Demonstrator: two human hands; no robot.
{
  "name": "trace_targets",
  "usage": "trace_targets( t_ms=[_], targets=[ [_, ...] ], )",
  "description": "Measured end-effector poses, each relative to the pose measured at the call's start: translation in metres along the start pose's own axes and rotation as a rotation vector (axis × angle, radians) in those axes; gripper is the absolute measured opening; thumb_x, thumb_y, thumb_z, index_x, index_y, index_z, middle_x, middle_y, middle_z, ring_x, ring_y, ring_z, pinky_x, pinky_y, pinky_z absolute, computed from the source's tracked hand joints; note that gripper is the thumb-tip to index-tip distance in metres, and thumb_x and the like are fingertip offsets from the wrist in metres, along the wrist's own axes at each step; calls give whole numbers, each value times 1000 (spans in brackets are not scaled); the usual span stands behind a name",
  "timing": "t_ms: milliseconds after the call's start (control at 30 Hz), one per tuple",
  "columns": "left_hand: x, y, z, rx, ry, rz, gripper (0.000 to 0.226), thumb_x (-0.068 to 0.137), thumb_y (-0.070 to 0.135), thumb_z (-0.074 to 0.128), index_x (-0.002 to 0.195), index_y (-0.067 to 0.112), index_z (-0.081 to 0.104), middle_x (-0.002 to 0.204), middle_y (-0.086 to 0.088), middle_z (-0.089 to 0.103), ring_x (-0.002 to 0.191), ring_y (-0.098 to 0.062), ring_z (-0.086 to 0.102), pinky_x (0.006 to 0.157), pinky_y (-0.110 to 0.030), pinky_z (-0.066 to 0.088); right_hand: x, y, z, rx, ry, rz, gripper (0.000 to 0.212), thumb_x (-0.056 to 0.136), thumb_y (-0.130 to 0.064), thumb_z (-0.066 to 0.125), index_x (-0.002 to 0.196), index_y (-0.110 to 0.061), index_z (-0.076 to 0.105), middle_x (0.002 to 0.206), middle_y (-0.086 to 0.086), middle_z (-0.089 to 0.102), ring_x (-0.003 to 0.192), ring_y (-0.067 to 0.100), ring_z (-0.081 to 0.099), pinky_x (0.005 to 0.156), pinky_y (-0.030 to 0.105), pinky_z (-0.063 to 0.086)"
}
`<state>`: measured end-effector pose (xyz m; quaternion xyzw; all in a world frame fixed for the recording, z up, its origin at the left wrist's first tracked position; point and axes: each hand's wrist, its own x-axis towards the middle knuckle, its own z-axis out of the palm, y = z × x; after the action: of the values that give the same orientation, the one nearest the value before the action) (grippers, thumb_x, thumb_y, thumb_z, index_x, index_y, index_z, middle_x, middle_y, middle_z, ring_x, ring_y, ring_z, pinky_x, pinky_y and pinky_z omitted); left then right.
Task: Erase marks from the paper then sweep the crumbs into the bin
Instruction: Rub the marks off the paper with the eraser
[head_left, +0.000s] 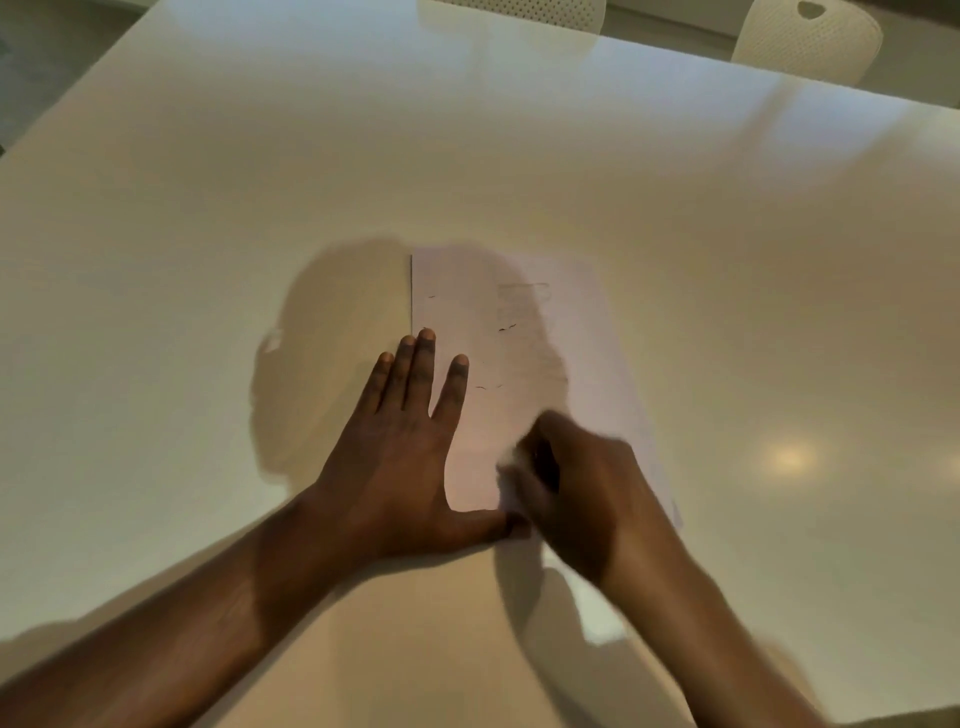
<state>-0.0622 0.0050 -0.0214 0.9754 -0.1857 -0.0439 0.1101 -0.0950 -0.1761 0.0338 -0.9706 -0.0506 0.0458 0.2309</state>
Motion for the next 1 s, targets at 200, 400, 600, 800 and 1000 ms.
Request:
trace_targets(
  t_ms=[200, 400, 600, 800, 1000],
  targets=[
    [-1, -1, 2, -15, 15, 16, 148, 50, 112, 11, 158, 17, -22, 163, -18, -34, 153, -31, -29, 128, -48, -6, 38, -1, 13, 25, 130, 16, 9, 98, -31, 59, 93, -24, 55, 78, -11, 58, 69, 8, 58, 57, 17, 44],
    [-1, 0, 0, -5, -4, 10, 147, 49, 113, 11, 153, 20, -33, 159, -14, -43, 150, -29, -36, 128, -49, -6, 117, -7, 2, 67, 130, 112, 18, 99, -24, 60, 111, -11, 62, 100, 4, 67, 79, 14, 60, 62, 17, 43],
    [-1, 0, 0, 2, 1, 1, 145, 50, 111, 6, 156, 17, -29, 160, -17, -40, 150, -30, -36, 128, -49, -6, -22, 5, 2, 3, 21, 12, 18, 92, -38, 63, 83, -27, 51, 72, -10, 58, 64, 6, 54, 53, 20, 35],
    [-1, 0, 1, -25, 22, 9, 147, 50, 112, 14, 156, 20, -27, 162, -15, -37, 151, -28, -34, 128, -48, -7, 60, 6, 10, 31, 181, 38, 10, 98, -29, 59, 94, -20, 56, 80, -6, 61, 68, 9, 60, 55, 17, 42],
    [-1, 0, 1, -20, 18, 4, 147, 50, 113, 15, 155, 21, -30, 161, -15, -39, 151, -28, -34, 128, -47, -8, 116, -3, -1, 35, 167, 120, 16, 98, -22, 61, 107, -9, 62, 98, 6, 69, 82, 17, 65, 66, 23, 50]
  ],
)
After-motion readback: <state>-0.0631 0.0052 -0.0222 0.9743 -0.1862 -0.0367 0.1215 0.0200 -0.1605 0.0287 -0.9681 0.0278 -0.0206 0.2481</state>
